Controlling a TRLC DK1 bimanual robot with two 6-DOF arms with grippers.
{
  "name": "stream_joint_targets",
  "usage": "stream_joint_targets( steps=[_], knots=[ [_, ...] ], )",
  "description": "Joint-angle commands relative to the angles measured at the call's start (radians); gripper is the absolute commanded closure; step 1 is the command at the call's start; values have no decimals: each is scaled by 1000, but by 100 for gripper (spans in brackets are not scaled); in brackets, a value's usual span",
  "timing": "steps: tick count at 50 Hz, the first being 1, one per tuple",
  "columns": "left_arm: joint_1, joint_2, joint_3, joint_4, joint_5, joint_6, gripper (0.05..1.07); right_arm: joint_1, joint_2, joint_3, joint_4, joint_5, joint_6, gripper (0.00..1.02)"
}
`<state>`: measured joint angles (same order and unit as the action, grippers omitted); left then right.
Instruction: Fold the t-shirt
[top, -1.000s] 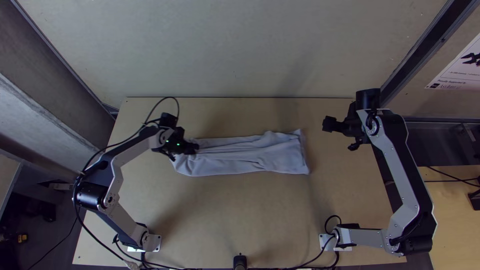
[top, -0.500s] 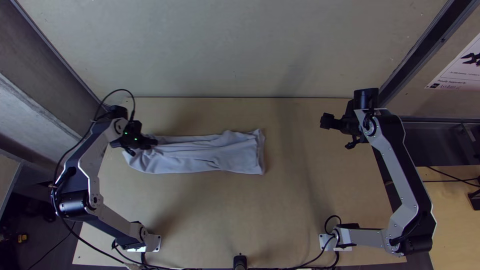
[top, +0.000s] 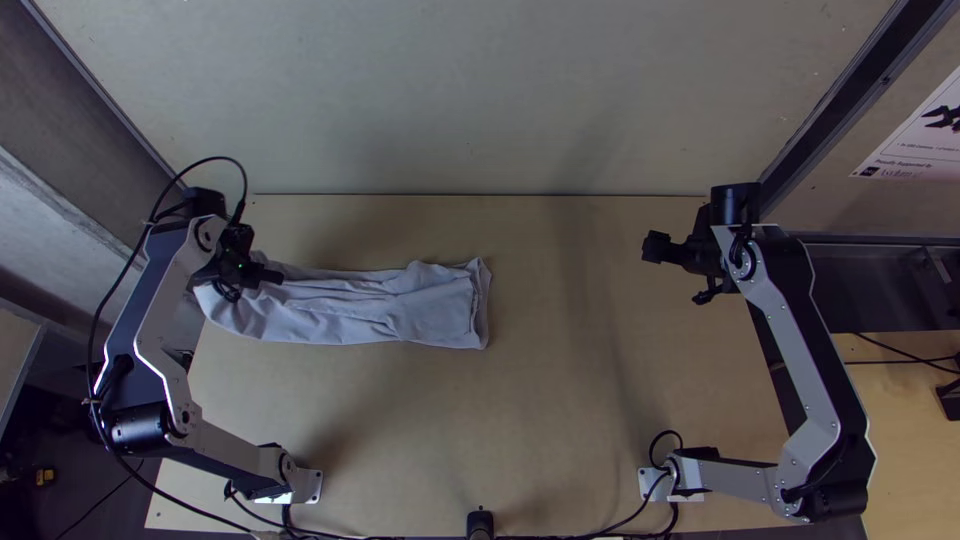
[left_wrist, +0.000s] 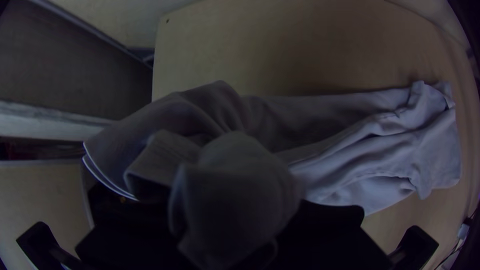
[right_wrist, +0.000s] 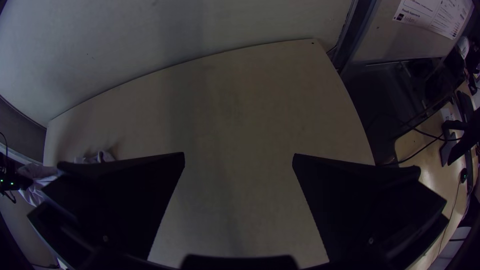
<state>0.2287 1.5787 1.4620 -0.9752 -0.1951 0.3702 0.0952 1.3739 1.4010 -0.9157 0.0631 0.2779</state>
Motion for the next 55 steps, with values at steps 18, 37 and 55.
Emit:
stream_joint_targets(
  steps=[18, 37, 55],
  knots=[
    [-333, -14, 178, -209, -119, -195, 105, -55, -88, -76, 8, 1, 4, 3],
    [-589, 149, 383, -336, -119, -415, 105, -97, -121, -122, 8, 1, -8, 3],
    [-750, 377, 578, -405, -106, -570, 105, -118, -148, -149, 8, 1, -11, 3]
  ],
)
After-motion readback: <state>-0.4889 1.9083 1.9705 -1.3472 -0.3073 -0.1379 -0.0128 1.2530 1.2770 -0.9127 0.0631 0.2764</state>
